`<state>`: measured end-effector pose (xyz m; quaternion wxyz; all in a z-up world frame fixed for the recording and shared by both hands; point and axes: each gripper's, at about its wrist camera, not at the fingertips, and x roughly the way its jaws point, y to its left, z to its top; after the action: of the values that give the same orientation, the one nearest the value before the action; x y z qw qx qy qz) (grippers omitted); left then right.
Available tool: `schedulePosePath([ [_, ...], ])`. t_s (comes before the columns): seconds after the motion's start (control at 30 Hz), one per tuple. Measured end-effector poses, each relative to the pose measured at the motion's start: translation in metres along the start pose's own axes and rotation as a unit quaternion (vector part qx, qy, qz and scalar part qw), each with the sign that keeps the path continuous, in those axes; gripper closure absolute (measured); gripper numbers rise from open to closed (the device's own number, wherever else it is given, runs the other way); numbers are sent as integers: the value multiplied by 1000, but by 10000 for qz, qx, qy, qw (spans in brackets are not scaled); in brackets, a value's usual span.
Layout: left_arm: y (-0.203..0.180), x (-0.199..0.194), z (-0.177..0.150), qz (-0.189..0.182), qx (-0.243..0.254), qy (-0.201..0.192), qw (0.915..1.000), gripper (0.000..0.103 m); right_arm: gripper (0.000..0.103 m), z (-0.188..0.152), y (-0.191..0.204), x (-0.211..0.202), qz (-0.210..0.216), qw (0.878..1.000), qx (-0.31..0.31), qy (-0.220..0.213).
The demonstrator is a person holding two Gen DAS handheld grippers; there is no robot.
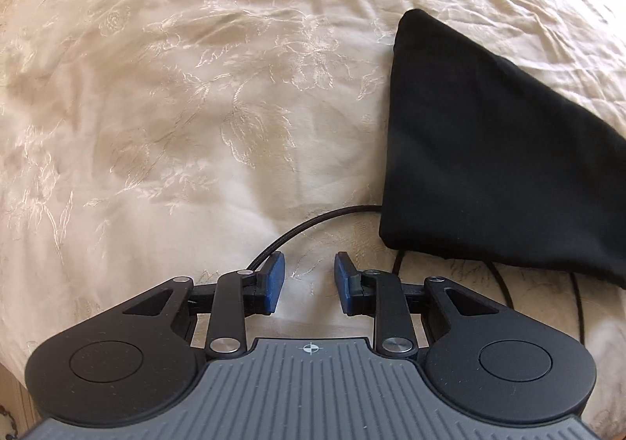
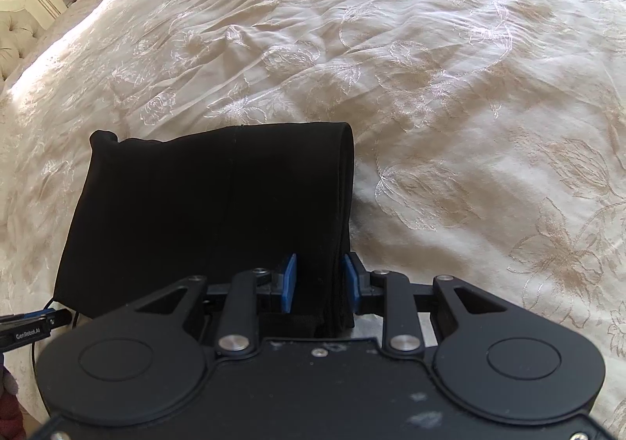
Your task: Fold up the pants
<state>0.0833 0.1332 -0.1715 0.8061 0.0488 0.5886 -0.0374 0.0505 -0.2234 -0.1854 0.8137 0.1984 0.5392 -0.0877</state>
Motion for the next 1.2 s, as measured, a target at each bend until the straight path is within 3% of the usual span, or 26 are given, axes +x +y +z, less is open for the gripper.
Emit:
schedulePosePath([
  [0.17, -15, -9, -7, -428, 248, -105, 9987, 76, 74, -1, -4, -8, 36, 9999, 101, -51],
  [0.37, -33, 0, -6, -846, 131, -117, 9963, 76, 74, -4, -9, -19, 56, 9995, 254, -153],
  [0.5, -34, 7, 2, -735, 64, -153, 9972, 75, 74, -5, -9, -23, 44, 9996, 223, -183],
  [0.57, -26, 8, 4, -156, -175, -276, 9993, 74, 74, -5, -8, -24, 48, 9996, 200, -191],
  [0.6, -17, 10, 6, -120, -402, -246, 9988, 67, 74, -5, -7, -23, 50, 9996, 200, -193],
  [0.67, 6, 17, 7, -564, -1079, -25, 9926, 66, 74, -4, -6, -23, 70, 9996, 205, -191],
  [0.7, 11, 17, 7, -675, -1185, 12, 9907, 66, 74, -4, -6, -23, 76, 9996, 207, -192],
  [0.9, -3, -7, 4, -402, -486, -178, 9978, 66, 74, -3, -5, -20, 92, 9997, 109, -186],
  [1.03, -12, -28, 3, -256, -353, -542, 9976, 66, 70, 2, -2, -18, 73, 9995, 104, -292],
  [1.2, -36, -39, 20, -226, 269, -863, 9957, 66, 69, 14, 8, -17, 85, 9980, -53, -617],
])
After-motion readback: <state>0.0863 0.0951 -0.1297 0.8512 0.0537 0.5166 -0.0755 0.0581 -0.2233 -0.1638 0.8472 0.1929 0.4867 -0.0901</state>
